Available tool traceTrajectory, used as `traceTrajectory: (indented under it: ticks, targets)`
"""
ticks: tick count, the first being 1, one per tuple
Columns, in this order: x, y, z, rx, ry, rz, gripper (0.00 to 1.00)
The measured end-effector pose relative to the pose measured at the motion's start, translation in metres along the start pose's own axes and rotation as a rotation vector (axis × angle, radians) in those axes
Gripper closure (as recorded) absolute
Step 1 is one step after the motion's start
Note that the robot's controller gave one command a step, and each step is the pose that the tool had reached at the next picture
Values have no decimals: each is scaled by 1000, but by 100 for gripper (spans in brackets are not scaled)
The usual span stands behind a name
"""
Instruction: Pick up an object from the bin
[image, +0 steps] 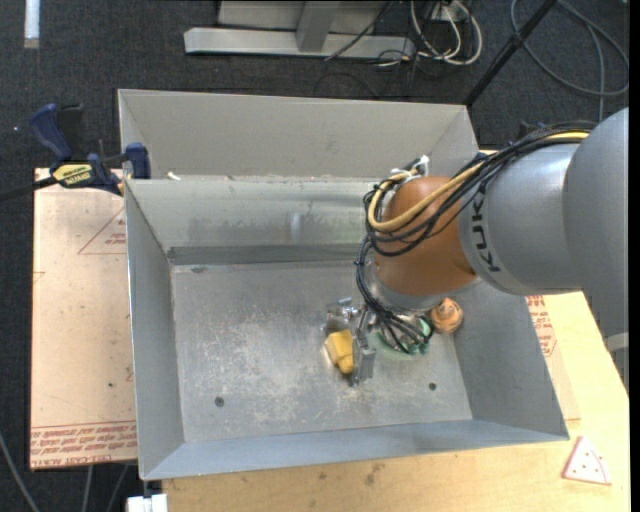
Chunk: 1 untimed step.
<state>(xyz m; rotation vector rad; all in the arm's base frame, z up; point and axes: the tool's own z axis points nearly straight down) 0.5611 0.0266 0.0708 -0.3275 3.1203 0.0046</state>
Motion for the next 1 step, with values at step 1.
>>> traceTrajectory:
  ticks: [1]
  targets:
    - [-27, 23, -176, 3, -8, -10, 100]
